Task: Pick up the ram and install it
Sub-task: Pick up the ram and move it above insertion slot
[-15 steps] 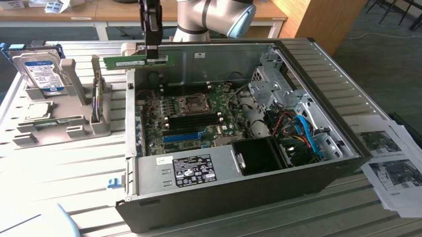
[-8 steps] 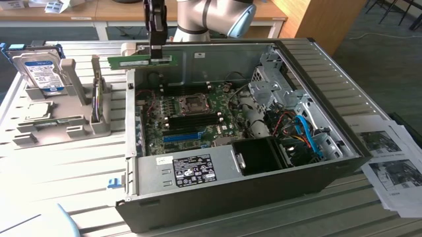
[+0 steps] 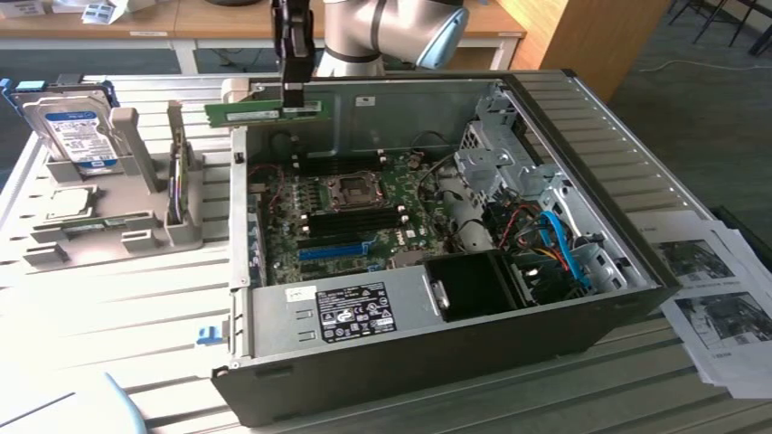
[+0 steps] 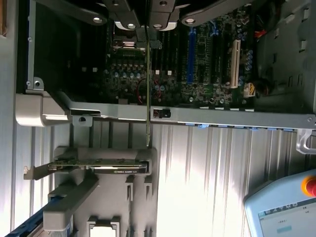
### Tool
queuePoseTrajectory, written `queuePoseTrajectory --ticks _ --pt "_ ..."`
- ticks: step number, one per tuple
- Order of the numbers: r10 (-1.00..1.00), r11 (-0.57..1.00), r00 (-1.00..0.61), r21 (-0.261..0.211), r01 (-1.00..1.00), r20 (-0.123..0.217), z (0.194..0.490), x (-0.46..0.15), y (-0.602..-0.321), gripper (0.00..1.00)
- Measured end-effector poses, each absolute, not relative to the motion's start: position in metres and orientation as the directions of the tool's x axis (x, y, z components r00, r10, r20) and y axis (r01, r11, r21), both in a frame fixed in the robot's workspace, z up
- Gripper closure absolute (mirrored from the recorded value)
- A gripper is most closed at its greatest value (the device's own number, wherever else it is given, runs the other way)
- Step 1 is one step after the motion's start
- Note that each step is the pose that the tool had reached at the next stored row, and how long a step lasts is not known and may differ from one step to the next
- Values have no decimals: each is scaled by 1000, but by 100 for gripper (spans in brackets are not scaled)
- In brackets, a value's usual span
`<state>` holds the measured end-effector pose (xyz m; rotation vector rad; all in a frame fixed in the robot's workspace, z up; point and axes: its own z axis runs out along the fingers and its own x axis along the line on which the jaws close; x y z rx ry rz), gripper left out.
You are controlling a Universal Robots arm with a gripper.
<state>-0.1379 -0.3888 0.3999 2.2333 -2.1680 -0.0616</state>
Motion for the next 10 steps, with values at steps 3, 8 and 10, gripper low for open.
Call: queuePoseTrajectory --ticks 3,8,10 --pt "-1000 -30 29 48 -998 -9 400 -135 -389 89" --pt "-1000 -30 29 48 -998 -9 400 -131 -389 89" --pt "-1000 -30 29 48 -998 -9 400 -128 -389 89"
